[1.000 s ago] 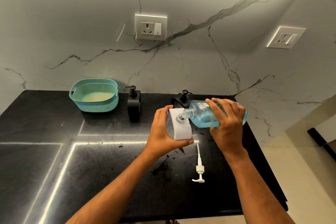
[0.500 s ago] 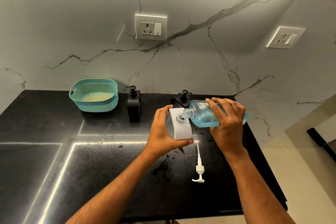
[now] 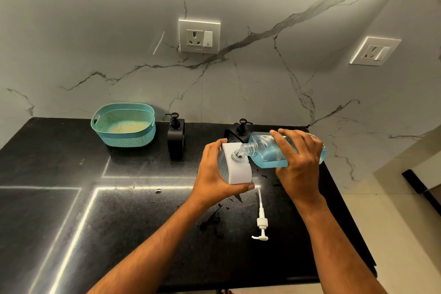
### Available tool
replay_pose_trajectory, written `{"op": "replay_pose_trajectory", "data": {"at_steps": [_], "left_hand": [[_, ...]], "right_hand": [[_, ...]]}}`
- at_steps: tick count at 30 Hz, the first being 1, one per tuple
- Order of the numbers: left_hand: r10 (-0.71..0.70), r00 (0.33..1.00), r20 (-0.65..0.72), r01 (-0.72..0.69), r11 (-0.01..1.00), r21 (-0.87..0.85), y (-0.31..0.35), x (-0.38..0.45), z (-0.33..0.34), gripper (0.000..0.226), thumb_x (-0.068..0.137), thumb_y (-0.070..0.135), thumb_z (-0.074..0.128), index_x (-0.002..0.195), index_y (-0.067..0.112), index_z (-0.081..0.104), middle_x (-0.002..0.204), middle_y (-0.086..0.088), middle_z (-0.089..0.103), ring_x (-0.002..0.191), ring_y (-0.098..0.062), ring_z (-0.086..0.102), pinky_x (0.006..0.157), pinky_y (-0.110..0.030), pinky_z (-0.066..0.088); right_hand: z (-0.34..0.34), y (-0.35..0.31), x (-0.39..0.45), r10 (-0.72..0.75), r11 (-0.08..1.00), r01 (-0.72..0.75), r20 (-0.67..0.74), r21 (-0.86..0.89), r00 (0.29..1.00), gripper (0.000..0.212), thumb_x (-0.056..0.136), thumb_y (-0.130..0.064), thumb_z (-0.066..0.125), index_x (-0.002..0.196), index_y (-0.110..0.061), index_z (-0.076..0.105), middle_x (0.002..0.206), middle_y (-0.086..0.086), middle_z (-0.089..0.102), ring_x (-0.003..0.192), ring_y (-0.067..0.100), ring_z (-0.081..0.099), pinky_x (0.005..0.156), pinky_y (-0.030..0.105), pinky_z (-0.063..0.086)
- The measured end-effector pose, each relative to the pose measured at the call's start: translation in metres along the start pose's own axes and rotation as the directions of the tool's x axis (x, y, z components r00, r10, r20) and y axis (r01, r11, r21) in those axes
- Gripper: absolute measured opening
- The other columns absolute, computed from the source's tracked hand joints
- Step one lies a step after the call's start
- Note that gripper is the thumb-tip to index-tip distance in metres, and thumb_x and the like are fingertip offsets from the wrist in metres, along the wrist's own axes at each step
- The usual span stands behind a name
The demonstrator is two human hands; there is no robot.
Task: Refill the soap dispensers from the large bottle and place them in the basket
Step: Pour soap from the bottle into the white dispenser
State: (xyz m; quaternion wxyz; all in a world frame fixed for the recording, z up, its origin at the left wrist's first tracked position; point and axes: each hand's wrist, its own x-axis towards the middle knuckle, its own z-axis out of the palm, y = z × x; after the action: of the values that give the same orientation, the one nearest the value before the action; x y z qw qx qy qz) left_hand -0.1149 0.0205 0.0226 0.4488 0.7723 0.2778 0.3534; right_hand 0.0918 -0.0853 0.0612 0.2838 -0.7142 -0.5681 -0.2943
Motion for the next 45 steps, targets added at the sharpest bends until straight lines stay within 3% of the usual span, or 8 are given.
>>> {"op": "replay_pose_trajectory", "data": {"at_steps": [12,45], "left_hand": [[-0.005,1.0,-0.003,0.005,1.0,0.003,0.0012,-0.0001,0.0003,0.12,0.055,0.067,0.093,0.152,0.023,0.038,0.142,0.009,0.044,0.133,-0.008,0.048,0.112,-0.025,0.046],[-0.002,1.0,0.0,0.002,1.0,0.005,-0.0014,-0.0007,0.001,0.12,0.054,0.066,0.094,0.152,0.025,0.037,0.142,0.011,0.044,0.133,-0.006,0.047,0.11,-0.018,0.043]], "right_hand": [[-0.0013,0.0006,0.0004,-0.011,1.0,0.011,-0.003,0.004,1.0,0.076,0.066,-0.017,0.095,0.136,-0.014,0.065,0.133,0.011,0.065,0.126,0.034,0.054,0.103,0.055,0.042],[-0.0044,-0.0003,0.0014,-0.027,1.0,0.027,-0.005,-0.003,1.0,0.07,0.07,-0.018,0.091,0.135,-0.013,0.066,0.132,0.012,0.065,0.125,0.035,0.055,0.103,0.05,0.039]]}}
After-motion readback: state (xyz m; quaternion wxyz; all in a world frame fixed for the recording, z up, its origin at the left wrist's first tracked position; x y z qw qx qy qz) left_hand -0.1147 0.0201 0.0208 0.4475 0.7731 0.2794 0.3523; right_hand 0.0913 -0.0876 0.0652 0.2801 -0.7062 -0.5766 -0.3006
